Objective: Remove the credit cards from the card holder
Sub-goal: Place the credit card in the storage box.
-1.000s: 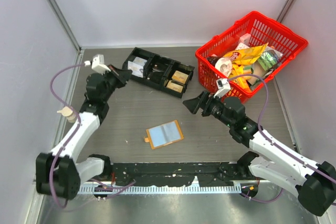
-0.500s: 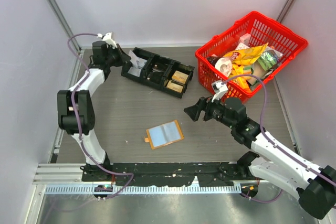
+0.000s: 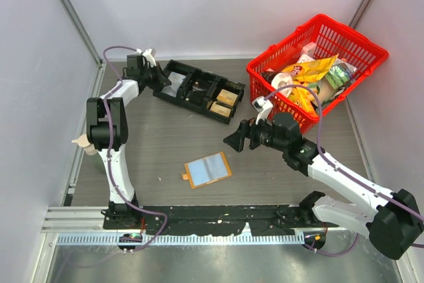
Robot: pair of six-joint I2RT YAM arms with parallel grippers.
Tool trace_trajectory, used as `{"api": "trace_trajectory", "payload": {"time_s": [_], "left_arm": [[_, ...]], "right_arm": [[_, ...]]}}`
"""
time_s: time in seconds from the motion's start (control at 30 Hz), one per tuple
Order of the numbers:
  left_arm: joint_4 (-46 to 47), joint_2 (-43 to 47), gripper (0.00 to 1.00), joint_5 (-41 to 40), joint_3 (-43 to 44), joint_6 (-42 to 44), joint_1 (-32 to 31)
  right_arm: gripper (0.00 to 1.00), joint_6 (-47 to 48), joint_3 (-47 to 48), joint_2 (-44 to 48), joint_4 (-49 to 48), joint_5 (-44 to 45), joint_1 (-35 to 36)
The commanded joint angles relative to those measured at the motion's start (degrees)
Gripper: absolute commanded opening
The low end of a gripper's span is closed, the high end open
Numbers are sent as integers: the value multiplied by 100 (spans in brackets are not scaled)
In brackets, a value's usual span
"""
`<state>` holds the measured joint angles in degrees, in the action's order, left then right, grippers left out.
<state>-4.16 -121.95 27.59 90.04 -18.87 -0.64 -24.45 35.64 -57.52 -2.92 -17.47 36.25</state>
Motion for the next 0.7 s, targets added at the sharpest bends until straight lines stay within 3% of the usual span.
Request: {"api": "trace_trajectory", "payload": {"time_s": [0.0,0.23,0.37,0.67], "left_arm": [[-57,-4,21,124,233,-73,38],[-523,540,59,-763,242,261,38],[-945,1163,73,-1281,286,332,29],[-1860,3175,77,-2398,-468,-309,-664]], "right_arm": [[88,98,338,65,115,-108,-13],[88,326,786,171,1432,218,-13],[87,370,1023,57,1890,429,-13],[81,81,1226,-795,2137,429,136]]}}
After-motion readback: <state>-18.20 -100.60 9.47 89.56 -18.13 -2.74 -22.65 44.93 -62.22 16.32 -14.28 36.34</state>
